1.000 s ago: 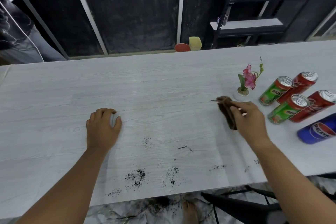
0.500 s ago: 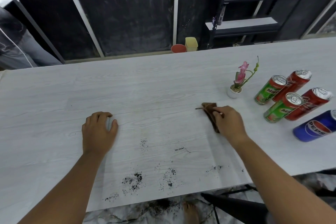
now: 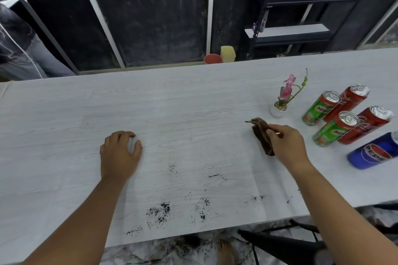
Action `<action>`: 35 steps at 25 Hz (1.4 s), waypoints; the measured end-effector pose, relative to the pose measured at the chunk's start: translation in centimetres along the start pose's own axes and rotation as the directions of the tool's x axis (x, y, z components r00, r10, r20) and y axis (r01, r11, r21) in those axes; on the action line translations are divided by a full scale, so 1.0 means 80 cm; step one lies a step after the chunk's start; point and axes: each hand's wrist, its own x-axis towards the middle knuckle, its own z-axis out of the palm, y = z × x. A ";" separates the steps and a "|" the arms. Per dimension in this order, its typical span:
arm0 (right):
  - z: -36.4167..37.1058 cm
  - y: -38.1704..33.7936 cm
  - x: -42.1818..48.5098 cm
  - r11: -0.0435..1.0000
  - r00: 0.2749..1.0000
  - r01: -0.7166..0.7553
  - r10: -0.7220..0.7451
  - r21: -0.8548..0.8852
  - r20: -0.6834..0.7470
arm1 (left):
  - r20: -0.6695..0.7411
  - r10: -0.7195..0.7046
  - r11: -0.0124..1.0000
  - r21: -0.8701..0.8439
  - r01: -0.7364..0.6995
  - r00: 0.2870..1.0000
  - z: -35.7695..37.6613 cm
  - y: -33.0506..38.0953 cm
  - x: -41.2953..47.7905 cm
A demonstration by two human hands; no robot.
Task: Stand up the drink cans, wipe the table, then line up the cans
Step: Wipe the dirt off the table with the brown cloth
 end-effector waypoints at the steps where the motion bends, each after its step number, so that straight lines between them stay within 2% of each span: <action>1: 0.000 0.007 0.002 0.998 1.000 -0.022 0.022 -0.066 0.001 | 0.000 -0.004 1.000 0.001 0.004 1.000 0.000 0.000 0.000; 4: 0.032 -0.002 -0.022 0.981 0.996 0.049 -0.034 -0.187 0.082 | 0.001 -0.008 1.000 0.006 0.008 1.000 0.000 0.000 0.000; 8: 0.089 -0.036 -0.081 0.961 0.944 0.265 -0.242 -0.081 0.225 | 0.006 -0.002 1.000 0.006 0.002 1.000 -0.003 0.001 -0.001; 10: 0.101 -0.042 -0.099 0.969 0.932 0.246 -0.240 0.013 0.272 | 0.006 0.001 1.000 0.004 -0.001 1.000 -0.004 0.001 -0.001; 12: 0.089 -0.039 -0.098 0.980 0.952 0.169 -0.189 0.101 0.242 | 0.004 0.004 1.000 0.008 -0.004 1.000 -0.005 0.003 -0.001; 15: 0.030 -0.008 -0.074 0.983 0.988 0.122 -0.133 0.136 0.077 | -0.005 0.015 1.000 0.019 -0.014 1.000 -0.007 0.005 -0.001; 17: -0.019 0.026 -0.054 0.994 0.996 0.088 -0.086 0.072 -0.036 | -0.006 0.010 1.000 0.027 -0.010 1.000 -0.008 0.008 -0.001; 19: -0.053 0.063 -0.040 0.995 0.994 0.016 -0.026 -0.097 -0.104 | -0.005 0.011 0.999 0.038 -0.011 1.000 -0.009 0.010 -0.002; 22: -0.056 0.093 -0.040 0.965 0.994 -0.086 0.065 -0.247 -0.092 | 0.012 0.017 0.999 0.040 -0.017 1.000 -0.011 0.013 -0.007; 24: -0.036 0.084 -0.056 0.963 0.998 -0.034 0.021 -0.268 -0.051 | 0.035 0.009 1.000 -0.004 -0.009 0.999 -0.015 0.015 -0.013; 27: 0.004 0.048 -0.091 0.957 0.993 0.119 -0.117 -0.263 0.023 | 0.092 -0.013 0.997 -0.074 0.020 0.996 -0.019 0.020 -0.033; 31: 0.053 0.005 -0.140 0.962 0.963 0.240 -0.218 -0.129 0.160 | 0.111 -0.016 0.995 -0.091 0.027 0.994 -0.027 0.019 -0.075; 33: 0.058 -0.005 -0.152 0.982 0.960 0.190 -0.183 -0.015 0.214 | 0.110 -0.006 0.996 -0.092 0.016 0.994 -0.029 0.017 -0.083; 35: 0.042 -0.004 -0.154 0.989 0.975 0.125 -0.138 0.082 0.173 | 0.097 -0.006 0.995 -0.097 0.015 0.995 -0.029 0.017 -0.082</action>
